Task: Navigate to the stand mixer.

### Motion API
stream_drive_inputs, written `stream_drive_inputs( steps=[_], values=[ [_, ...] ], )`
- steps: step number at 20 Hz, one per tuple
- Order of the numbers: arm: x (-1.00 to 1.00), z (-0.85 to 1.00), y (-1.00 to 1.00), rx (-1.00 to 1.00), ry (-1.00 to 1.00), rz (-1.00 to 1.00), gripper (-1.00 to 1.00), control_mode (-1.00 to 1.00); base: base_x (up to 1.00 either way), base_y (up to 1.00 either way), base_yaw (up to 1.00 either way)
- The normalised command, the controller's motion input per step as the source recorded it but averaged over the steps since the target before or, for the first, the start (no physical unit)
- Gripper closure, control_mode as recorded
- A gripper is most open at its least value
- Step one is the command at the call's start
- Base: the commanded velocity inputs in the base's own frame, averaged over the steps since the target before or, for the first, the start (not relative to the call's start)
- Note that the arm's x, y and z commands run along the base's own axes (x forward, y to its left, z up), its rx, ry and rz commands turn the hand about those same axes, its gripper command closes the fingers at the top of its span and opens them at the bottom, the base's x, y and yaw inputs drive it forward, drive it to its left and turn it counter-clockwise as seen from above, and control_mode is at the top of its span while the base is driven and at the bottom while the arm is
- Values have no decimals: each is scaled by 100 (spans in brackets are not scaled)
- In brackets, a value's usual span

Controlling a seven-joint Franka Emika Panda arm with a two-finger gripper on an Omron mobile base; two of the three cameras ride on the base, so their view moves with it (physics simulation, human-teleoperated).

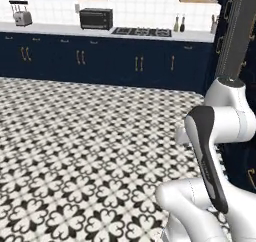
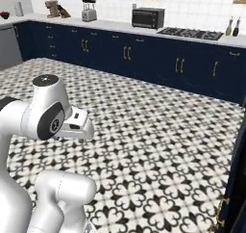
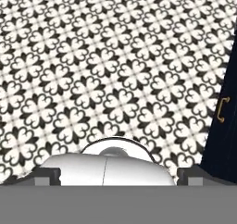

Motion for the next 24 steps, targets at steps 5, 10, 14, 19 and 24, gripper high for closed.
stream_drive_inputs(
  steps=[5,10,14,19,24],
  values=[
    [0,0,0,0,0,0,-100,100,55,16,61],
    [0,0,0,0,0,0,-100,100,69,2,52],
    [0,0,0,0,0,0,-100,100,97,0,43],
    [0,0,0,0,0,0,-100,100,100,0,34],
    [0,0,0,0,0,0,-100,100,100,0,40]
  ],
)
